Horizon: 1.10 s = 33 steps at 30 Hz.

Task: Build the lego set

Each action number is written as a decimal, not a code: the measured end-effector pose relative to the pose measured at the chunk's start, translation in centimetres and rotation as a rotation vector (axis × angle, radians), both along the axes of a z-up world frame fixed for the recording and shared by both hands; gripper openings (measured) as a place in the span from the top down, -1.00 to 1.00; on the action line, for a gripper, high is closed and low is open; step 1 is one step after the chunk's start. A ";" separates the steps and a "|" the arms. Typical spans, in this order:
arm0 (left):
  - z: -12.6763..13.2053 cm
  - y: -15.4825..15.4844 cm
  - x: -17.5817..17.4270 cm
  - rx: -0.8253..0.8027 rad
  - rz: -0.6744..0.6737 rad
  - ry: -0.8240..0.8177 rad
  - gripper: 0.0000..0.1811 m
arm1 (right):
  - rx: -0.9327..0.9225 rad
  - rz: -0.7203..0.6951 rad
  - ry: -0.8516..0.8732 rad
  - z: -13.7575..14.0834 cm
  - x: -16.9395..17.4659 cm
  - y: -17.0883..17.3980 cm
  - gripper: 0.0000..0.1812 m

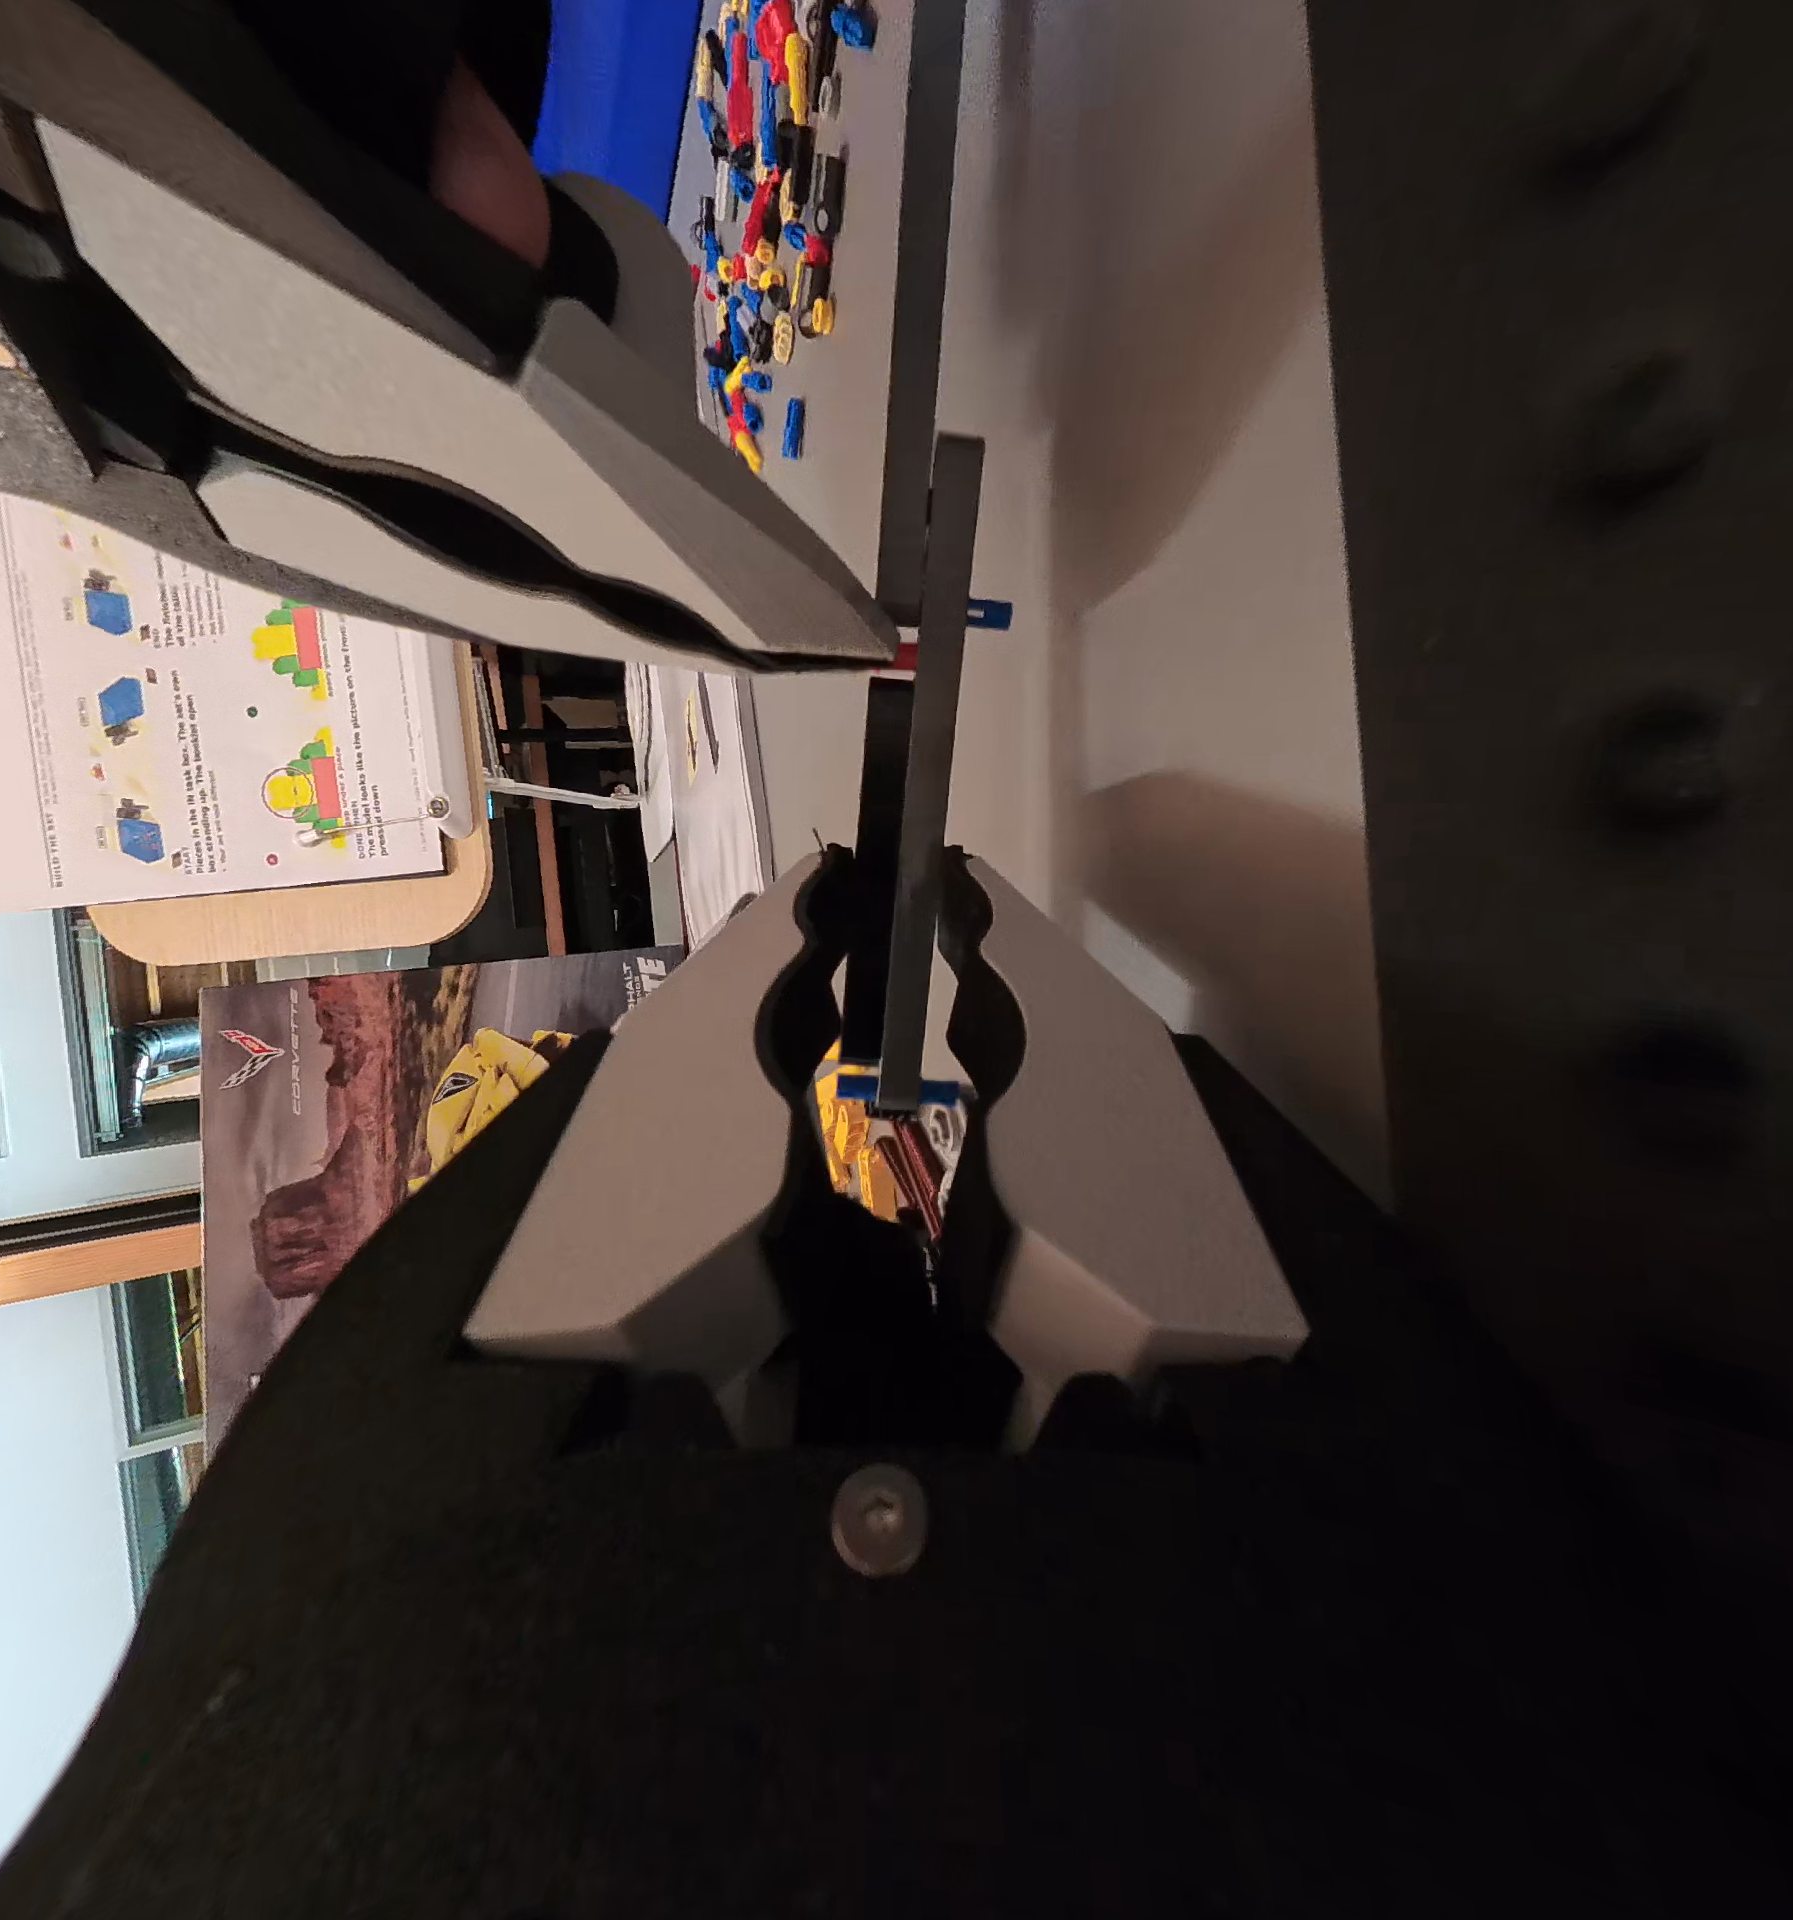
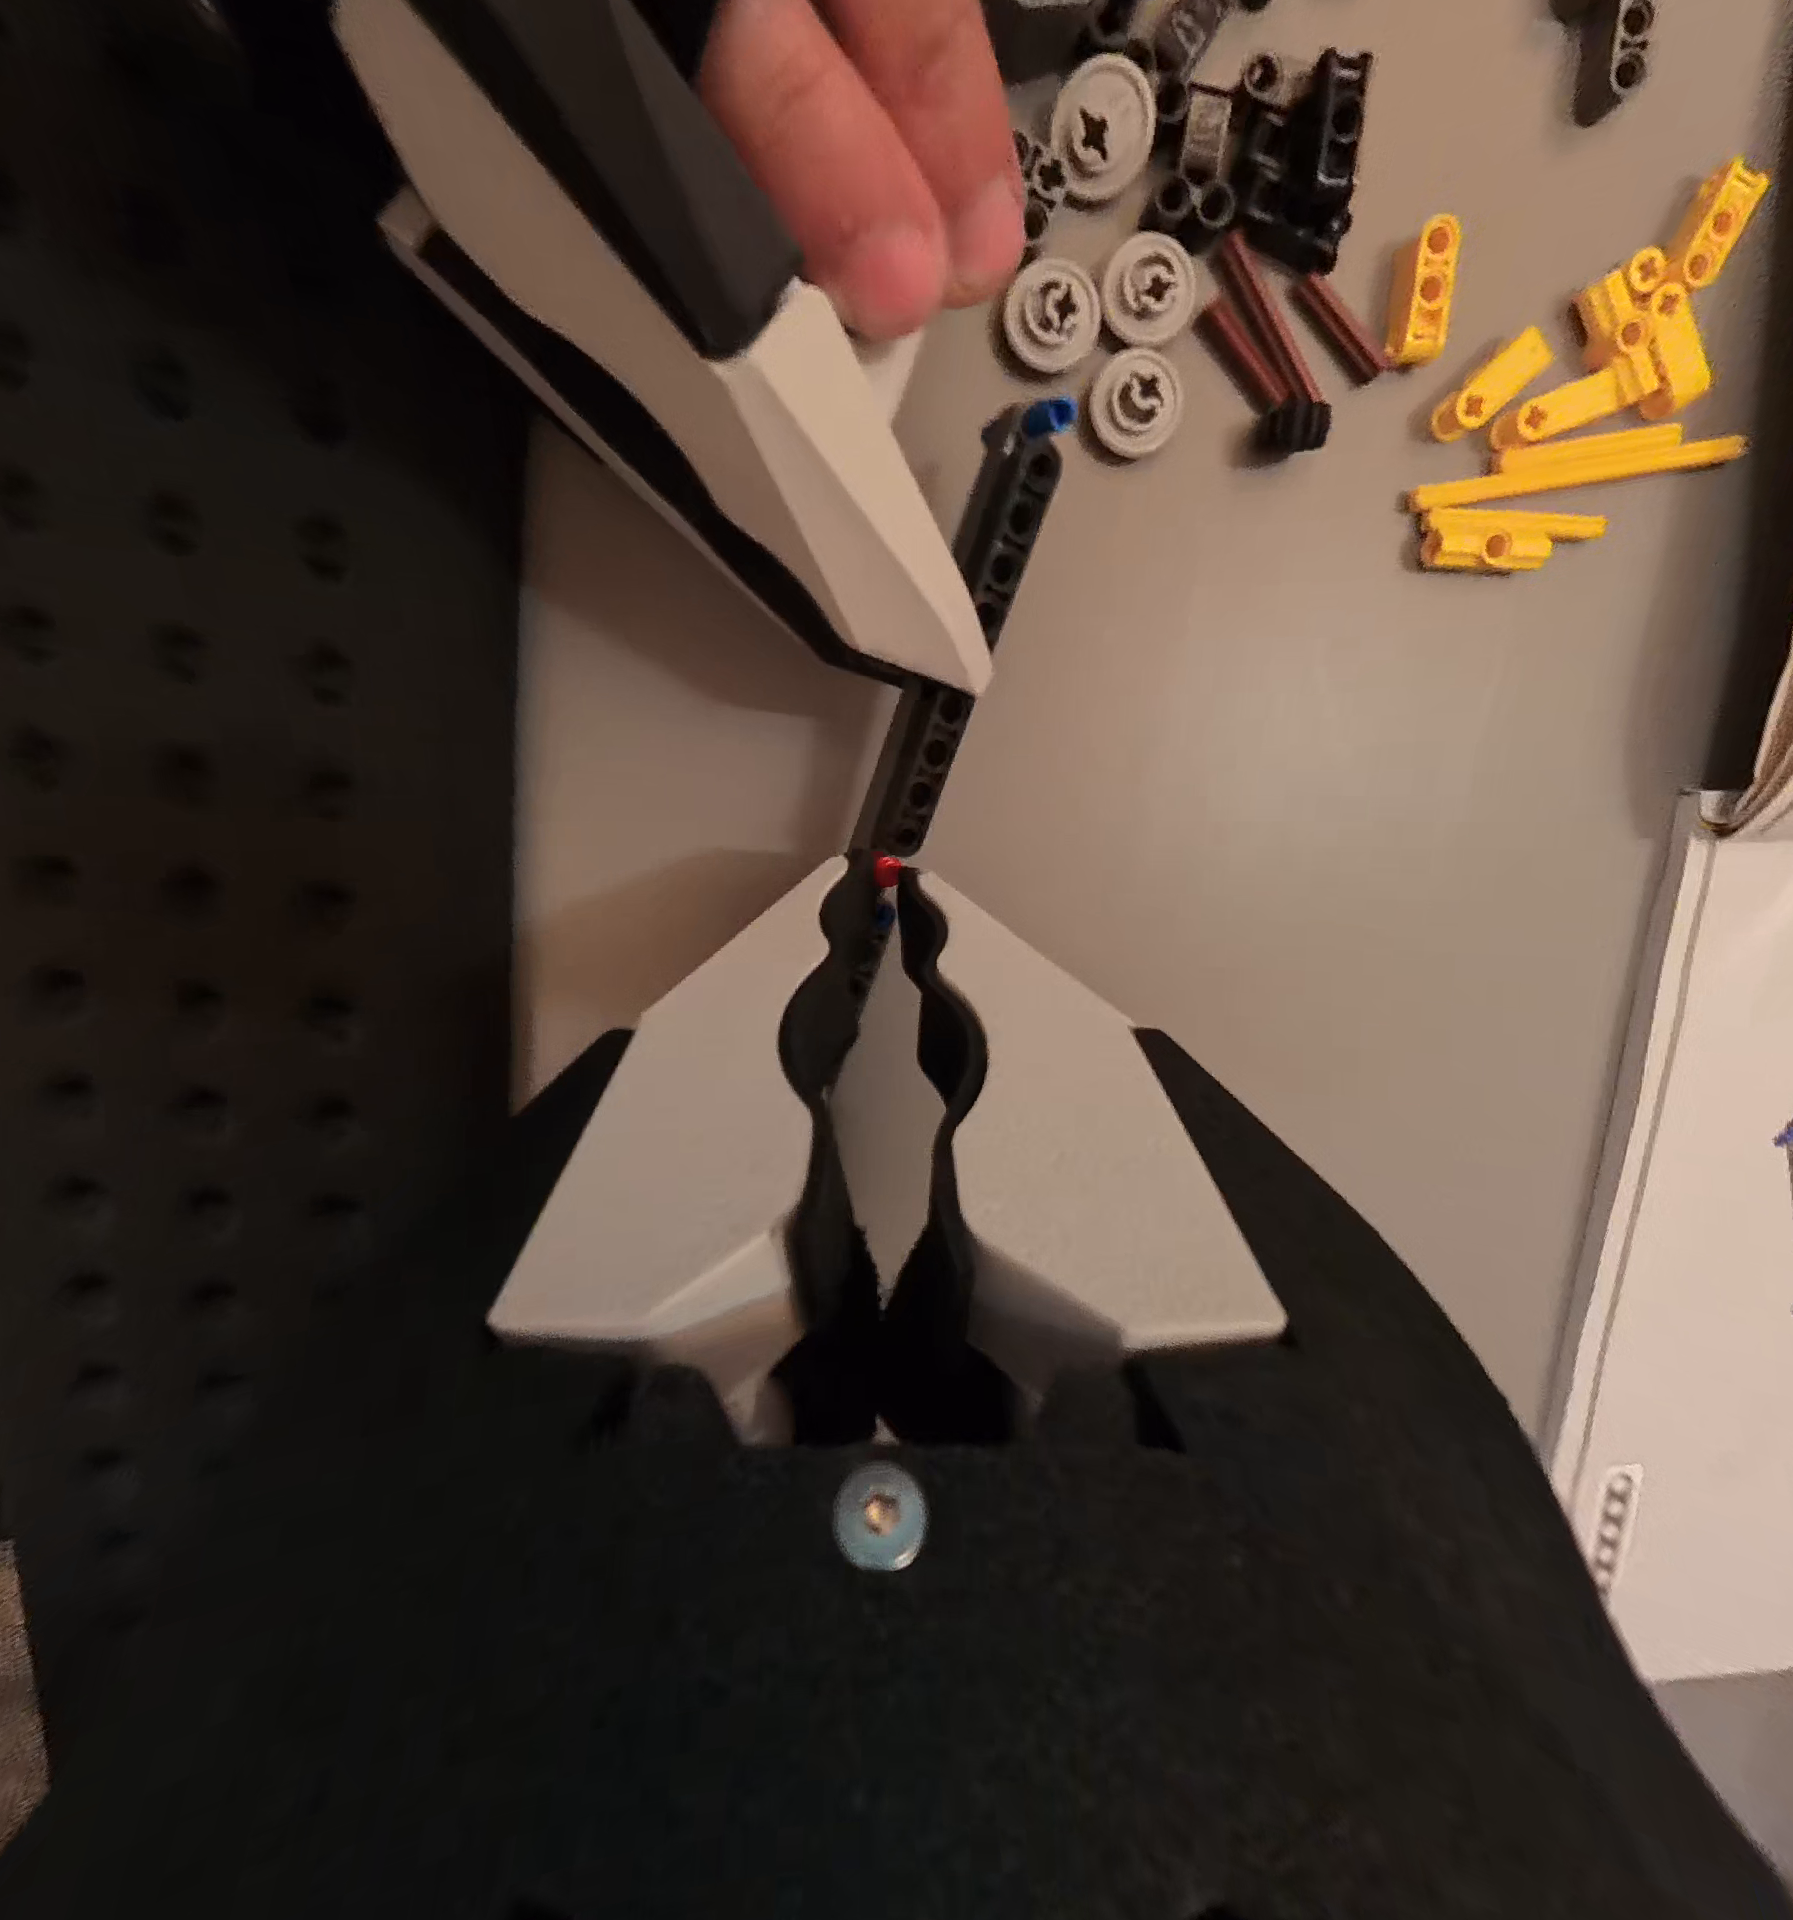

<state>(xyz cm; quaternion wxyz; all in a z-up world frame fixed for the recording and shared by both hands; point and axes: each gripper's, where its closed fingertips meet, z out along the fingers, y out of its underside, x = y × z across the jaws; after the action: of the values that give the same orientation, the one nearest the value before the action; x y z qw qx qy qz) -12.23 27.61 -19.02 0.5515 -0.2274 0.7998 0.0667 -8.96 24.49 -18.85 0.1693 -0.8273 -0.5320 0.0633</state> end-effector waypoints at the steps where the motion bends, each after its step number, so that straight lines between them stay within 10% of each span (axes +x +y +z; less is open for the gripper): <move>1: 0.0 0.0 0.0 -0.001 0.000 0.001 0.84 | -0.003 -0.001 -0.029 -0.2 0.3 0.1 0.96; 23: -0.4 -0.3 0.9 -0.048 0.016 0.009 0.84 | -0.082 -0.077 -0.037 -0.5 0.0 -0.3 0.96; 33: -0.5 -0.7 0.9 -0.256 0.037 0.019 0.84 | 0.343 -0.164 -0.109 1.2 0.4 0.4 0.71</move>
<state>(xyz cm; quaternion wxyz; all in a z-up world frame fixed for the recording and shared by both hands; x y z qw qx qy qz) -11.28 26.89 -19.52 0.5089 -0.3100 0.8027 -0.0236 -8.56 24.88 -17.65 0.2833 -0.8290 -0.4743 -0.0873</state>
